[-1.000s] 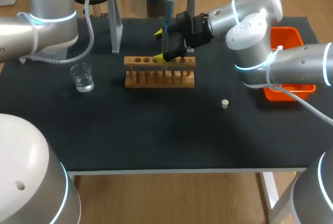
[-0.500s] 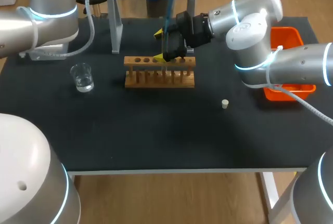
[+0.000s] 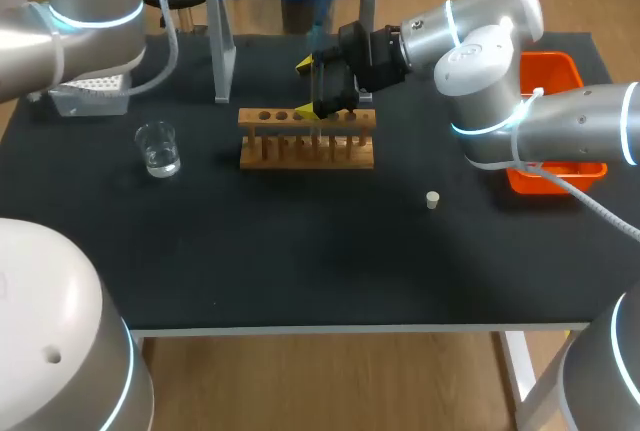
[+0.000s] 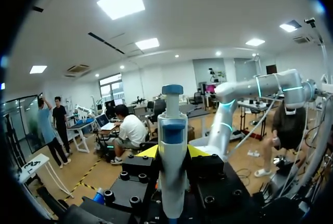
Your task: Invert the test tube, pick up the pipette, mount the tip to pipette, aspirate from beaker and dispense into the tube, eject the tip, return the pipette, and cap with the stopper.
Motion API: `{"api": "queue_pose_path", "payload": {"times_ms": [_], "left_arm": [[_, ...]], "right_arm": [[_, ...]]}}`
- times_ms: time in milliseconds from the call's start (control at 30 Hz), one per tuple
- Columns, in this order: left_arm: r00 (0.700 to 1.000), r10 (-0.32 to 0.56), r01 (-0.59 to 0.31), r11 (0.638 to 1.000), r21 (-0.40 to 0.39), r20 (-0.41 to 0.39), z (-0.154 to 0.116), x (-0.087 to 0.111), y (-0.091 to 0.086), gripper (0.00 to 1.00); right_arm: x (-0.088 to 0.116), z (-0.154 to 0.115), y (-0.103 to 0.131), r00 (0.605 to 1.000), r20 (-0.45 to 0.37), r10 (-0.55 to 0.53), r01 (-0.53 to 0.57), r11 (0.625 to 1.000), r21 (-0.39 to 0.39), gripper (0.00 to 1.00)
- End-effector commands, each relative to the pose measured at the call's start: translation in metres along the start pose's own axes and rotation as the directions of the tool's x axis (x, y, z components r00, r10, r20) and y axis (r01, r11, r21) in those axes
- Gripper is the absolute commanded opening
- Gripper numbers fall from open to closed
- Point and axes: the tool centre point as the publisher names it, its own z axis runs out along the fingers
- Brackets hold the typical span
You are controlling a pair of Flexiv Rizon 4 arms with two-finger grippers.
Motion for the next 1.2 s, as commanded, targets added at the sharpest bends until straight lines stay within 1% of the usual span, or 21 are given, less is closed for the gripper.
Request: {"api": "queue_pose_path", "payload": {"times_ms": [33, 167, 200, 233, 333, 533, 633, 767, 967, 1200], "left_arm": [[0.997, -0.005, 0.007, 1.0, -0.027, 0.073, -0.033, 0.04, -0.01, 0.0], [0.995, -0.021, 0.024, 0.999, -0.029, 0.097, -0.044, 0.067, -0.002, 0.0], [0.995, -0.024, 0.026, 0.999, -0.027, 0.098, -0.045, 0.072, 0.001, 0.0], [0.995, -0.041, 0.044, 0.999, -0.028, 0.093, -0.043, 0.08, 0.005, 0.0], [0.995, -0.052, 0.054, 0.998, -0.017, 0.083, -0.039, 0.097, 0.017, 0.0], [0.995, -0.054, 0.051, 0.998, 0.032, 0.079, -0.033, 0.123, 0.043, 0.0], [0.996, -0.06, 0.057, 0.997, 0.044, 0.071, -0.026, 0.131, 0.054, 0.0], [0.995, -0.049, 0.044, 0.997, 0.059, 0.081, -0.018, 0.141, 0.061, 0.0], [0.995, -0.017, 0.01, 0.997, 0.075, 0.097, -0.008, 0.15, 0.069, 0.0], [0.991, -0.009, -0.003, 0.996, 0.091, 0.135, -0.006, 0.152, 0.072, 0.0]], "right_arm": [[-0.001, 0.0, 0.0, 1.0, -0.005, 0.0, 0.0, 1.0, 0.002, 1.0], [-0.001, 0.0, 0.0, 1.0, -0.005, 0.0, 0.0, 1.0, 0.002, 1.0], [-0.001, 0.0, 0.0, 1.0, -0.005, 0.0, 0.0, 1.0, 0.002, 1.0], [-0.001, 0.0, 0.0, 1.0, -0.005, 0.0, 0.0, 1.0, 0.002, 1.0], [-0.001, 0.0, 0.0, 1.0, -0.005, 0.0, 0.0, 1.0, 0.002, 1.0], [-0.001, 0.0, 0.0, 1.0, -0.005, 0.0, 0.0, 1.0, 0.002, 1.0], [-0.001, 0.0, 0.0, 1.0, -0.005, 0.0, 0.0, 1.0, 0.002, 1.0], [-0.001, 0.0, 0.0, 1.0, -0.005, 0.0, 0.0, 1.0, 0.002, 1.0], [-0.001, 0.0, 0.0, 1.0, -0.005, 0.0, 0.0, 1.0, 0.002, 1.0], [-0.001, 0.0, 0.0, 1.0, -0.005, 0.0, 0.0, 1.0, 0.002, 1.0]]}}
